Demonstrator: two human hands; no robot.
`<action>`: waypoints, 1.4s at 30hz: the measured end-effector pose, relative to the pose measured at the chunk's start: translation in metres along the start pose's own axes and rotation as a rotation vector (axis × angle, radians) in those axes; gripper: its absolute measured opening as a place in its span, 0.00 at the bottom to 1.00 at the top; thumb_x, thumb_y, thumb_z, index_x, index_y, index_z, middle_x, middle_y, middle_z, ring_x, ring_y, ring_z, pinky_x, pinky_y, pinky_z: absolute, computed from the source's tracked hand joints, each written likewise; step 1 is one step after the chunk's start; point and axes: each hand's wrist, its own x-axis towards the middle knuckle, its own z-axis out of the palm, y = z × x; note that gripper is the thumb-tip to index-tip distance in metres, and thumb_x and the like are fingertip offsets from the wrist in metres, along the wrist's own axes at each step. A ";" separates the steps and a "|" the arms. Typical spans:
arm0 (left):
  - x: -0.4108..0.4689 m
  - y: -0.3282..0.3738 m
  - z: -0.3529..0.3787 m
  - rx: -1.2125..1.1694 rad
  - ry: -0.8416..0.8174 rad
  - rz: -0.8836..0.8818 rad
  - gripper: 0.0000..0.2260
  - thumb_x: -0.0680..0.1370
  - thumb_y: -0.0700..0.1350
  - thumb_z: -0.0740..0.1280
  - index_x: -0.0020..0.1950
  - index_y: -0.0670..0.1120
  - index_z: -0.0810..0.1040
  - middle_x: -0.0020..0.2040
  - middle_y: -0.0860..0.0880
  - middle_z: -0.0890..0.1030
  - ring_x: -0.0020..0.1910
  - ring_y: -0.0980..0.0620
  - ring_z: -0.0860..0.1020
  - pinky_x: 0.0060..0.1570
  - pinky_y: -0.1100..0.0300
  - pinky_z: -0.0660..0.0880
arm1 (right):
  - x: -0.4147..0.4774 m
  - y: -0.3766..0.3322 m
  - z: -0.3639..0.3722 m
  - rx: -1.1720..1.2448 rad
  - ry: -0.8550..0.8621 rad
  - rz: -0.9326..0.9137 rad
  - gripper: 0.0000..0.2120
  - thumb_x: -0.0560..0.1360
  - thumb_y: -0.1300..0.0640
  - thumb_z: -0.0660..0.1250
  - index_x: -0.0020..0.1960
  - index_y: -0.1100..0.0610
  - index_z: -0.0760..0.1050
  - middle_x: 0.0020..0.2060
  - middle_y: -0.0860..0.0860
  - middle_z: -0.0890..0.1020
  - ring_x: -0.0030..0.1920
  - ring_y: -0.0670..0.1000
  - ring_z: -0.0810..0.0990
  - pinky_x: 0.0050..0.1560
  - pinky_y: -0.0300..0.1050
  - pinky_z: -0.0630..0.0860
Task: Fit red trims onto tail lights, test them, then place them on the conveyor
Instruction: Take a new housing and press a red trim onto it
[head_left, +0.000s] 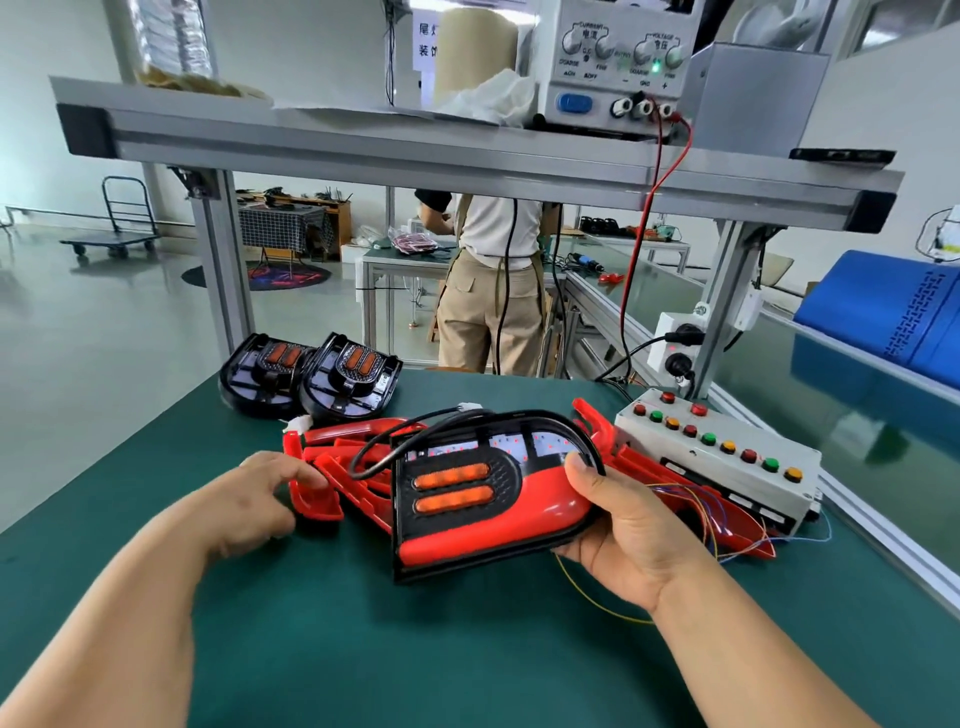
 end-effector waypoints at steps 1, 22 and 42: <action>0.001 -0.002 0.001 0.025 0.062 0.025 0.16 0.71 0.33 0.72 0.46 0.54 0.80 0.62 0.48 0.71 0.64 0.46 0.70 0.68 0.49 0.68 | 0.000 0.000 0.000 0.004 0.000 0.003 0.10 0.68 0.54 0.72 0.45 0.58 0.86 0.45 0.61 0.85 0.42 0.58 0.85 0.41 0.54 0.83; -0.050 0.103 0.031 -0.088 0.359 0.846 0.26 0.73 0.54 0.70 0.65 0.73 0.64 0.53 0.70 0.74 0.51 0.67 0.75 0.48 0.77 0.69 | -0.005 0.003 0.012 0.022 -0.097 -0.033 0.10 0.66 0.57 0.72 0.47 0.56 0.85 0.43 0.57 0.86 0.38 0.52 0.85 0.37 0.48 0.82; -0.030 0.113 0.044 0.341 0.478 0.831 0.21 0.75 0.50 0.72 0.67 0.57 0.77 0.49 0.61 0.71 0.53 0.51 0.75 0.53 0.56 0.70 | -0.009 0.005 0.012 -0.032 -0.173 -0.027 0.15 0.70 0.58 0.71 0.57 0.57 0.79 0.49 0.58 0.85 0.44 0.54 0.85 0.43 0.50 0.83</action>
